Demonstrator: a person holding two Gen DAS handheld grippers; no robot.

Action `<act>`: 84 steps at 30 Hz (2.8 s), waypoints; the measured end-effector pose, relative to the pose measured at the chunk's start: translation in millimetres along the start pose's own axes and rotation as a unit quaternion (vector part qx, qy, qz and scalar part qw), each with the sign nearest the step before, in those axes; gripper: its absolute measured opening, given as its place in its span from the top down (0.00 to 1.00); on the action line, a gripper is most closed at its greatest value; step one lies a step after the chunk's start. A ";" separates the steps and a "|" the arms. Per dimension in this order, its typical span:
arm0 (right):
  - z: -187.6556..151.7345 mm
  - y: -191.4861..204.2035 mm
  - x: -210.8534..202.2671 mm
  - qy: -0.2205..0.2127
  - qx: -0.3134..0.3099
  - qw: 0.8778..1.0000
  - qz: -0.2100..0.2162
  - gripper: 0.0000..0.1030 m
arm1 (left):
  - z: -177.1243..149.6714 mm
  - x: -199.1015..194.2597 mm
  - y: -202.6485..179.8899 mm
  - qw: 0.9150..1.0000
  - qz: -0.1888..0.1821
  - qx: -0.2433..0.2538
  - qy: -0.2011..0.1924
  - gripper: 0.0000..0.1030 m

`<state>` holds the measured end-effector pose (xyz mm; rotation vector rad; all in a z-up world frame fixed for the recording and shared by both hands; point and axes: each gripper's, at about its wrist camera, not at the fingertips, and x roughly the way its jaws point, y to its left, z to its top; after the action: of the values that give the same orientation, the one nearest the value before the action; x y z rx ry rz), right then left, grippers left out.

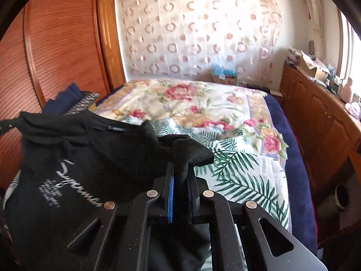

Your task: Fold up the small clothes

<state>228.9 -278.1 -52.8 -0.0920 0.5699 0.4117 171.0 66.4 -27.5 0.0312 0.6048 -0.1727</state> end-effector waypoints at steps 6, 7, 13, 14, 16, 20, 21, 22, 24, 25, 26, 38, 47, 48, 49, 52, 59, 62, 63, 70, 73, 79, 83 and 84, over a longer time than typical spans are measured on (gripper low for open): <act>-30.6 11.1 -39.8 -0.030 -0.015 0.999 0.000 0.91 | -26.3 -30.8 -3.4 1.000 -0.006 -0.015 -0.012 0.96; -36.5 13.0 -46.6 -0.034 -0.015 0.999 0.002 0.91 | -32.1 -38.8 -3.9 1.000 -0.006 -0.018 -0.015 0.96; -77.6 28.5 -83.2 -0.036 -0.020 0.999 0.014 0.91 | -56.3 -68.6 -2.5 0.998 -0.011 -0.049 -0.027 0.96; -85.7 30.4 -88.4 -0.034 -0.019 0.999 0.016 0.91 | -60.0 -71.6 -1.1 0.998 -0.009 -0.049 -0.027 0.96; -96.5 32.7 -96.7 -0.033 -0.020 0.999 0.017 0.91 | -65.7 -78.2 -1.5 0.998 -0.010 -0.050 -0.026 0.96; -107.4 31.8 -121.7 -0.038 -0.011 0.999 0.020 0.91 | -78.6 -94.0 3.1 0.998 -0.002 -0.051 -0.028 0.96; -107.9 32.1 -128.6 -0.041 -0.010 0.999 0.020 0.91 | -81.8 -99.3 6.9 0.998 -0.002 -0.055 -0.030 0.96; -108.6 33.3 -136.1 -0.043 -0.010 0.999 0.021 0.91 | -85.0 -105.2 9.2 0.998 -0.003 -0.060 -0.034 0.96; -110.8 32.1 -150.6 -0.047 -0.010 0.999 0.019 0.91 | -90.6 -115.9 12.5 0.997 0.000 -0.066 -0.038 0.96; -113.0 30.7 -157.4 -0.049 -0.010 0.999 0.018 0.91 | -94.8 -122.1 14.6 0.997 0.001 -0.069 -0.039 0.96; -117.1 31.0 -163.0 -0.049 -0.011 0.999 0.016 0.91 | -98.0 -126.7 16.5 0.997 0.003 -0.071 -0.039 0.96; -172.7 28.7 -205.3 0.039 0.001 0.999 0.006 0.91 | -145.4 -141.3 37.5 0.996 0.022 -0.088 0.021 0.96; -176.9 27.4 -183.4 0.079 0.035 0.996 -0.009 0.91 | -139.7 -140.0 36.7 0.995 -0.004 -0.092 0.029 0.60; -177.7 27.7 -184.8 0.078 0.033 0.996 -0.010 0.91 | -136.7 -140.8 35.5 0.996 -0.007 -0.090 0.028 0.58; -176.6 27.2 -186.7 0.077 0.032 0.996 -0.010 0.91 | -133.5 -141.8 33.5 0.996 -0.009 -0.085 0.027 0.56; -174.5 27.6 -187.9 0.073 0.034 0.997 -0.012 0.91 | -122.4 -142.1 29.6 0.997 -0.001 -0.073 0.018 0.44; -167.2 36.3 -209.4 0.048 0.008 0.999 -0.012 0.86 | -100.9 -124.2 36.0 0.997 -0.005 -0.071 0.011 0.41; -160.1 38.8 -215.4 0.052 0.007 0.998 -0.020 0.85 | -94.4 -112.8 37.9 0.997 -0.001 -0.070 0.014 0.41; -158.1 38.5 -217.4 0.052 0.006 0.998 -0.022 0.84 | -93.4 -108.9 38.0 0.998 -0.001 -0.069 0.015 0.41; -145.1 31.4 -211.4 0.039 -0.011 0.998 -0.045 0.61 | -91.3 -76.0 38.2 0.997 0.012 -0.061 0.041 0.41; -139.9 28.3 -191.8 0.046 -0.008 0.998 -0.040 0.56 | -92.5 -63.7 39.8 0.997 0.013 -0.062 0.052 0.41; -137.0 12.4 -136.4 0.077 0.018 0.997 -0.009 0.57 | -96.3 -34.2 46.3 0.995 0.035 -0.059 0.076 0.41; -141.0 0.6 -99.3 0.106 0.028 0.994 -0.021 0.64 | -104.6 -12.6 52.0 0.992 0.043 -0.068 0.095 0.41; -142.6 -3.2 -91.8 0.112 0.035 0.993 -0.019 0.65 | -106.5 -9.5 52.6 0.992 0.044 -0.070 0.099 0.41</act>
<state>88.1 -341.6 -123.0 -0.0815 0.8028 0.3465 112.3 128.2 -110.9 -0.0613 0.8109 -0.0405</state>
